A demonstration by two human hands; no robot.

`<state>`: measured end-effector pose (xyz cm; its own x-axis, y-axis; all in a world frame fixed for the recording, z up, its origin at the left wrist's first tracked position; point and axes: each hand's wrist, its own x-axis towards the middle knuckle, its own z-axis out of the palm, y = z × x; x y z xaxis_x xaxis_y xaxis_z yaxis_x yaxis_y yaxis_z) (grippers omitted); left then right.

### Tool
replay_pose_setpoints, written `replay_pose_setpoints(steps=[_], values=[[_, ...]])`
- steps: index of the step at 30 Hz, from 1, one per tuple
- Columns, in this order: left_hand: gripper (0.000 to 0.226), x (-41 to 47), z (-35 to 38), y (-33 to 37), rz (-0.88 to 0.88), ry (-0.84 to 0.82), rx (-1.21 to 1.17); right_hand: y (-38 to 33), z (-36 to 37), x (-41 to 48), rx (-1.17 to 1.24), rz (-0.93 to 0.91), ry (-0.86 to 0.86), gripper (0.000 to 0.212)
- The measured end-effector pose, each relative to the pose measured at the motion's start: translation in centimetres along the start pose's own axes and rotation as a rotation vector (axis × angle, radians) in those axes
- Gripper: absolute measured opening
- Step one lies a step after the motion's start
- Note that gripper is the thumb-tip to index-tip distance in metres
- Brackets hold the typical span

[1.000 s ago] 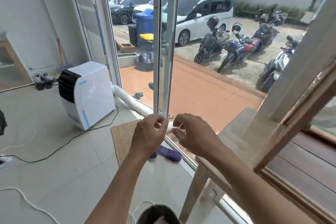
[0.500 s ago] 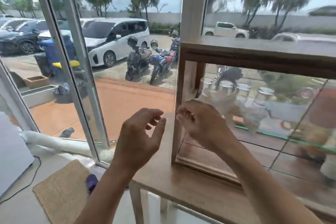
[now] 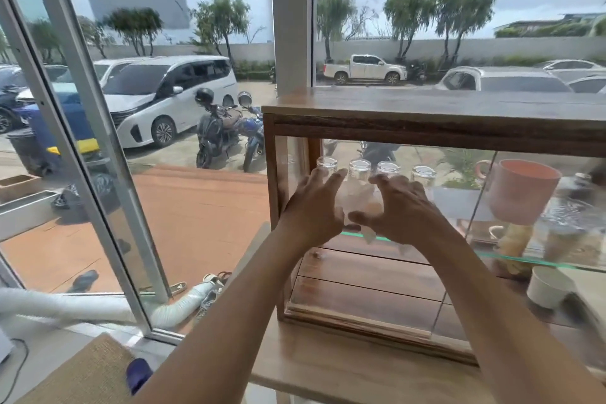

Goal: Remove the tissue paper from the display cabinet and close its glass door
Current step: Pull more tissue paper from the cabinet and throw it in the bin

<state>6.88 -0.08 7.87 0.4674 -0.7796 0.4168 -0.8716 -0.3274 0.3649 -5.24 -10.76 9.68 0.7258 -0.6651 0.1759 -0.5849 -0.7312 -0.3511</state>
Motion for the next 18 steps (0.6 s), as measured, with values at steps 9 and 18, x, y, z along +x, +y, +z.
replay_pose_setpoints(steps=[9, 18], values=[[0.049, 2.6, 1.1, -1.1, -0.036, -0.297, 0.073, 0.1, 1.1, 1.7, -0.005, -0.037, -0.087, 0.070], [0.014, 0.5, 0.2, -0.5, 0.068, -0.038, -0.055, 0.6, 1.3, 1.1, 0.137, -0.156, 0.050, 0.018]])
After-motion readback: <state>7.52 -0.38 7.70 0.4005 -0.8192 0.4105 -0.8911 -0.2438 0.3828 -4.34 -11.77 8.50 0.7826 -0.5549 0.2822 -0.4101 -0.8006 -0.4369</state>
